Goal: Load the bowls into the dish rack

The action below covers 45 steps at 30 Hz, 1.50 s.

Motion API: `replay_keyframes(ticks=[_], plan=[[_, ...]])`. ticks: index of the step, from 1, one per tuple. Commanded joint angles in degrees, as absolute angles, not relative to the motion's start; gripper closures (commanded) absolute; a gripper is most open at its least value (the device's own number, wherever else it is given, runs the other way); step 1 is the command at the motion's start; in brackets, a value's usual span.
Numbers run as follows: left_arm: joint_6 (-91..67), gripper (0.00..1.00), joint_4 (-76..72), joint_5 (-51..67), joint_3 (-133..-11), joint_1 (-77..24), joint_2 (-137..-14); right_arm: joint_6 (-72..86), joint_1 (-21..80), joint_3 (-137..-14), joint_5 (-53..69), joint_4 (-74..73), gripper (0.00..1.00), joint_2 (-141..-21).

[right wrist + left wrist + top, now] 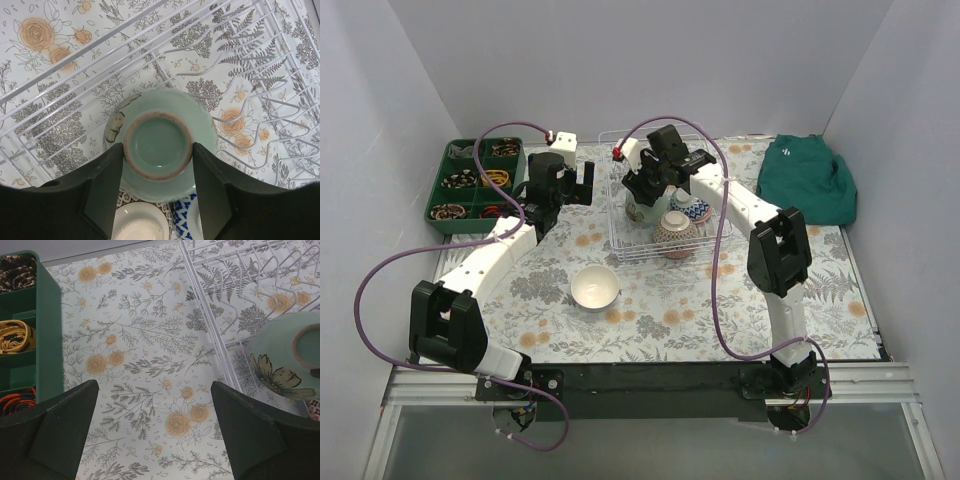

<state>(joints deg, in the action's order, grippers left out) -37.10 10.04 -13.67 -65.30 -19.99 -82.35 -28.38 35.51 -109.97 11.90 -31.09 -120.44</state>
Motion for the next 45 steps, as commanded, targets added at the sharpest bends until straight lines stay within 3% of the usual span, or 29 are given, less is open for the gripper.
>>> replay_keyframes(ticks=[1,20,24,30,39,45], plan=[[-37.27,0.03,9.40,-13.27,-65.74,-20.04,-82.27,-24.88,35.33,-111.62,14.32,-27.42,0.47,-116.80],[-36.91,0.03,9.93,-13.62,-65.57,-20.48,-82.88,-19.95,34.63,-106.70,13.71,-22.85,0.43,-122.52],[-36.74,0.03,10.02,-13.80,-65.74,-20.48,-82.97,-20.04,34.63,-105.12,11.34,-22.85,0.32,-121.21],[-35.16,0.02,8.88,-15.12,-66.62,-20.30,-82.27,-21.62,33.93,-101.96,8.88,-23.29,0.25,-112.79],[-30.41,0.02,5.98,-18.80,-67.94,-19.95,-80.16,-26.44,34.36,-95.71,26.17,-26.70,0.25,-99.16],[-32.86,0.02,18.61,-18.89,-73.20,-18.72,-84.28,-37.41,39.44,-93.79,35.24,-33.48,0.25,-94.32]])
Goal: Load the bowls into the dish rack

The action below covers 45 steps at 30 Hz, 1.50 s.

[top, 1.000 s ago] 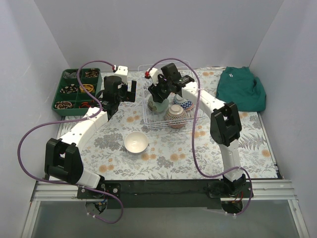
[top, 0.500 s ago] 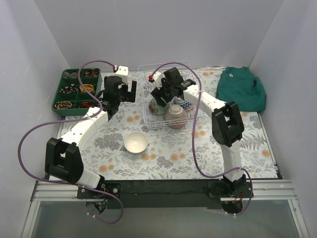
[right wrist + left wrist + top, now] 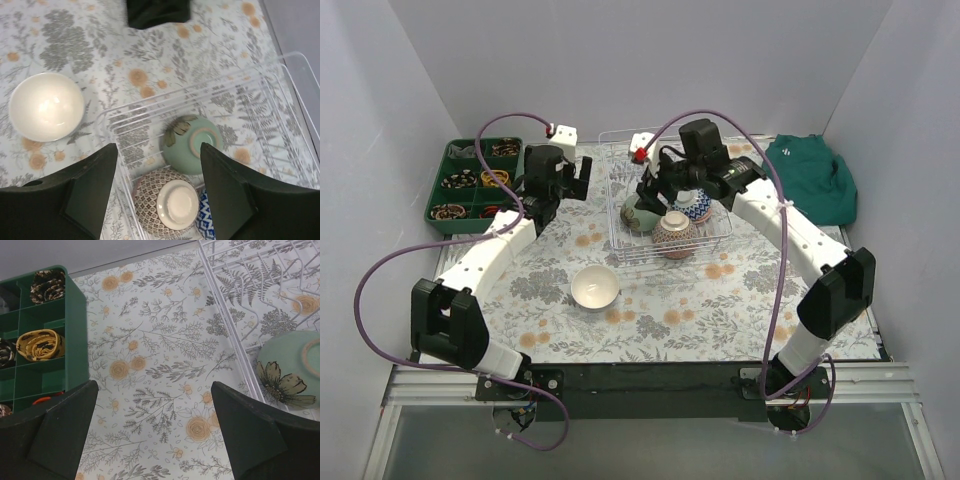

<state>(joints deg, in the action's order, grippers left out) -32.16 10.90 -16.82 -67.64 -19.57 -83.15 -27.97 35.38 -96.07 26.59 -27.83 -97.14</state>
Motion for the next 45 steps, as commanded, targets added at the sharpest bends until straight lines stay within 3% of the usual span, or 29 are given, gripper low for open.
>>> replay_keyframes(ticks=[1,5,9,11,21,37,43,45], plan=[[-33.05,0.02,19.94,-18.81,-72.95,-18.63,-84.29,-39.01,40.77,-93.08,34.90,-34.36,0.25,-93.78],[-37.51,0.02,22.40,-14.79,-72.50,-16.27,-83.58,-47.88,47.36,-86.60,32.26,-34.98,0.25,-91.41],[-48.15,0.02,36.61,-0.82,-80.40,-2.60,-91.64,-50.62,52.98,-83.24,32.69,-33.75,0.25,-92.71],[-51.41,0.02,36.22,5.86,-79.64,2.26,-91.23,-52.28,54.75,-82.80,33.57,-33.66,0.26,-93.77],[-42.37,0.02,38.49,1.77,-73.83,4.83,-83.33,-55.99,62.66,-81.56,31.12,-32.34,0.36,-99.04],[-39.99,0.02,42.45,0.70,-68.91,5.54,-68.39,-51.33,63.90,-83.23,23.73,-26.90,0.47,-109.33],[-40.17,0.02,42.63,1.32,-66.89,5.71,-66.18,-51.07,65.39,-81.66,22.24,-26.98,0.73,-107.06],[-40.34,0.02,42.54,1.93,-66.62,5.63,-65.92,-50.72,66.26,-81.12,21.97,-27.86,0.96,-104.51]])
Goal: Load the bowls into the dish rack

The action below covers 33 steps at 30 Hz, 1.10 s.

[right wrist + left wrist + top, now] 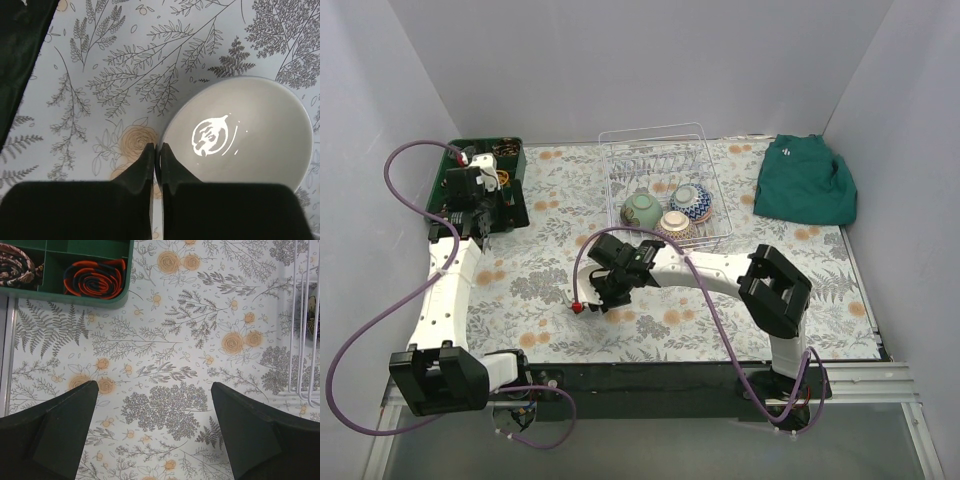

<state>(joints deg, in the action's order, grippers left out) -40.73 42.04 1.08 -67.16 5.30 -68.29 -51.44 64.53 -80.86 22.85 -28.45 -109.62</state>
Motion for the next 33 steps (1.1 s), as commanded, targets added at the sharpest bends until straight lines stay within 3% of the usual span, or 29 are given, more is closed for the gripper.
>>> replay_keyframes(ticks=[1,4,8,13,17,21,27,33], plan=[[-40.34,0.02,42.54,2.11,-66.71,5.63,-66.00,-50.28,66.53,-81.47,21.97,-29.34,0.99,-103.54],[-39.03,0.02,41.93,4.21,-67.76,5.63,-66.09,-47.48,66.45,-85.84,22.33,-34.51,0.99,-100.55],[-35.16,0.02,36.84,8.16,-66.80,5.71,-65.13,-36.33,60.49,-106.88,29.86,-42.51,0.99,-103.95],[-30.60,0.03,27.79,20.98,-65.83,5.63,-64.25,-14.89,43.70,-122.33,53.06,-43.69,0.99,-112.14],[-25.59,0.04,24.08,40.11,-66.71,5.28,-67.32,-12.77,38.42,-119.36,58.87,-41.84,0.99,-112.59],[-23.99,0.05,23.99,49.97,-68.55,3.78,-72.59,-8.11,35.60,-113.75,69.13,-38.86,0.99,-112.24],[-24.08,0.13,23.99,52.83,-74.26,-1.66,-79.53,3.32,31.38,-100.91,80.22,-24.45,0.99,-111.35],[-27.94,0.25,23.99,50.28,-80.58,-2.20,-86.65,16.16,26.55,-102.65,85.33,-14.43,0.99,-117.50]])
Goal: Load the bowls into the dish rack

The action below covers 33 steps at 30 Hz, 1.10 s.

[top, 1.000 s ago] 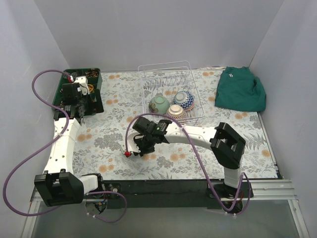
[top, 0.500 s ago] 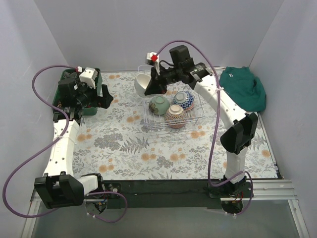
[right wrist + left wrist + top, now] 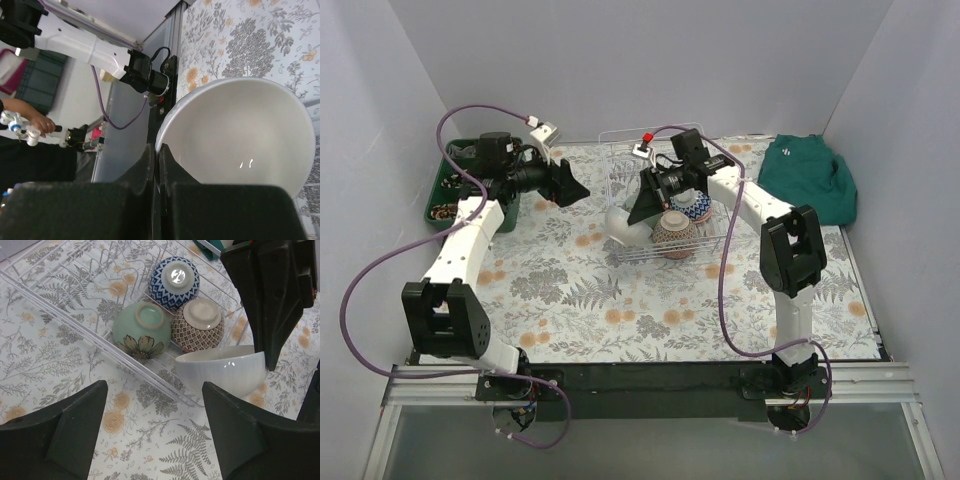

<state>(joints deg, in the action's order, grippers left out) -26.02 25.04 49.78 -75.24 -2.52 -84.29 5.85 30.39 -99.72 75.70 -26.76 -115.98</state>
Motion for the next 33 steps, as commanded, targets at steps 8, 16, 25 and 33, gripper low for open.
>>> replay_keyframes(ticks=[8,16,25,33], plan=[[-22.86,0.58,27.68,42.12,-84.64,-9.82,-89.47,27.67,22.94,-104.33,88.06,-1.26,0.99,-124.89],[-17.58,1.00,31.20,37.71,-85.17,-19.06,-90.97,40.42,21.71,-108.01,87.98,13.96,0.99,-131.83],[-12.14,1.00,32.69,35.16,-80.33,-22.58,-91.93,45.61,21.53,-108.02,85.96,20.83,0.99,-135.61],[-11.42,1.00,32.52,33.14,-76.56,-25.49,-92.20,46.76,21.62,-108.72,84.73,22.50,0.99,-137.37]])
